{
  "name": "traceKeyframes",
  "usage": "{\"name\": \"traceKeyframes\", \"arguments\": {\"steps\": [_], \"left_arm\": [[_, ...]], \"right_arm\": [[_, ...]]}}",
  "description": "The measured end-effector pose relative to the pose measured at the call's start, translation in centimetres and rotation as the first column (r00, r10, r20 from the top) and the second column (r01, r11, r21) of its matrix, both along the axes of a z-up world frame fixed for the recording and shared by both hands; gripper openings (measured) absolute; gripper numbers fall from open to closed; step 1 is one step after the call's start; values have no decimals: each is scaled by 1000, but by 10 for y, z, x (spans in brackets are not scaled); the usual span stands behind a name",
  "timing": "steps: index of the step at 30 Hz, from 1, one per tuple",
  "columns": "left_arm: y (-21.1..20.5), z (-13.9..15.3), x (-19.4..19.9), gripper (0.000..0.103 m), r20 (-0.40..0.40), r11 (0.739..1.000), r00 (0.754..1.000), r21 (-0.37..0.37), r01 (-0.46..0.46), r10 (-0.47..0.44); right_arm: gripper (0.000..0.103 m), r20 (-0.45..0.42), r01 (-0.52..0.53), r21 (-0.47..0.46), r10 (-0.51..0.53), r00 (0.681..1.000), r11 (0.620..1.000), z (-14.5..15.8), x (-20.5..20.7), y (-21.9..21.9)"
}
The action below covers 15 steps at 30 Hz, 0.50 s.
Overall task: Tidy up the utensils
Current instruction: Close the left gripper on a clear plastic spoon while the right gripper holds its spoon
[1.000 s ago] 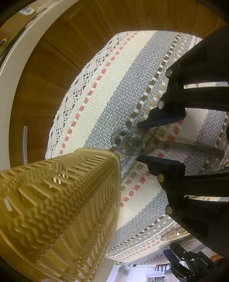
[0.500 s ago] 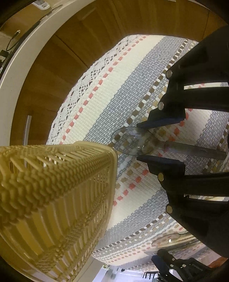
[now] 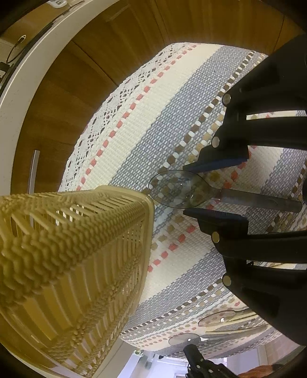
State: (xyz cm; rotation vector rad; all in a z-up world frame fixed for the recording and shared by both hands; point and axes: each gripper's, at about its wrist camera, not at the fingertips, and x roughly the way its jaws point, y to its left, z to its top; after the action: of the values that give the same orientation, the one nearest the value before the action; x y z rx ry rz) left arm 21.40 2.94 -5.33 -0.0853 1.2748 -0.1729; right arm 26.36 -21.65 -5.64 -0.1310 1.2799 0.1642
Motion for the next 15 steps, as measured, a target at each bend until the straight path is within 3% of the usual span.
{"name": "traceKeyframes", "arguments": {"steps": [2,4,7,8,12,15], "left_arm": [[11,-4,0,4,-2,1000,1000,-16,-20,20],[19,-2,-1,5,4,995,1000,-100,-25,25],[24,9,-1,17,45,989,998,-146,-25,32],[22,11,0,25,49,989,998,-144,-21,28],[1,9,3,36,44,995,999,-96,0,4],[-11,4,8,38,36,1000,999,10,-12,12]], "right_arm": [[28,0,-1,0,1,1000,1000,-2,-1,3],[28,0,1,1,-1,1000,1000,-3,-1,5],[28,-3,1,4,-1,1000,1000,-2,1,4],[28,-4,1,4,-1,1000,1000,-1,4,1],[29,-3,-1,5,1,1000,1000,-2,6,-4],[29,-1,-4,-2,4,1000,1000,0,7,-4]]}}
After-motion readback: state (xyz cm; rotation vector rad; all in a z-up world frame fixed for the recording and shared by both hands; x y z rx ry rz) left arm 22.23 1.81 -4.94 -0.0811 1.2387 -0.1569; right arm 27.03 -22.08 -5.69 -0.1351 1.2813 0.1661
